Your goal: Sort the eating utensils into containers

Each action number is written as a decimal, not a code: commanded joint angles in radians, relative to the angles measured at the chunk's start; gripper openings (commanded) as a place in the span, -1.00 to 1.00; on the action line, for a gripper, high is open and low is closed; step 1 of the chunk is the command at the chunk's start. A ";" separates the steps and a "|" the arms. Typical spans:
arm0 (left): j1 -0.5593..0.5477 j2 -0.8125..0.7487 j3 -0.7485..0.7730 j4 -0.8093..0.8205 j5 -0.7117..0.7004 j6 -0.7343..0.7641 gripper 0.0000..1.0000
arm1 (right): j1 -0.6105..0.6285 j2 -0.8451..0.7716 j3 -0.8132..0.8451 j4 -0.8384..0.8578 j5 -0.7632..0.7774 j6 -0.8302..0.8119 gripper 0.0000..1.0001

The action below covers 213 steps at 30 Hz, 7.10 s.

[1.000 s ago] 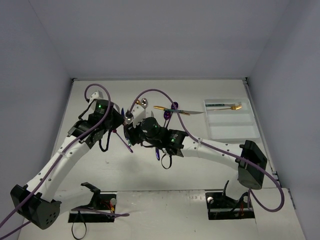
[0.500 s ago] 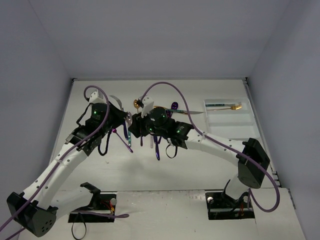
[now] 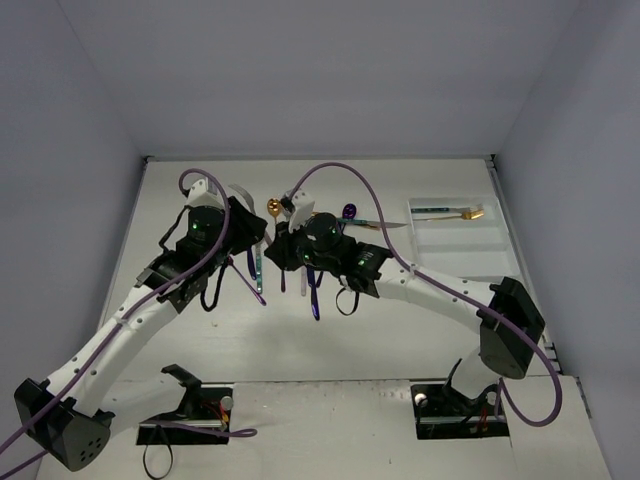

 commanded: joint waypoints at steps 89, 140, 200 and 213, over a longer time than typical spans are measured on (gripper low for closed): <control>0.208 0.538 0.081 -0.263 -0.116 -0.051 0.56 | -0.689 -0.481 -0.371 -0.118 0.180 0.147 0.45; 0.079 0.248 0.203 -0.272 -0.057 0.008 -1.00 | -0.102 -0.259 -0.204 0.054 -0.097 -0.040 0.63; 0.208 -0.067 -0.066 -0.142 -0.248 0.598 0.84 | -0.905 0.104 -0.109 0.073 0.351 0.680 -1.00; 0.228 -0.068 -0.068 -0.159 -0.211 0.582 0.84 | -0.938 0.342 0.044 0.073 0.430 0.830 -0.69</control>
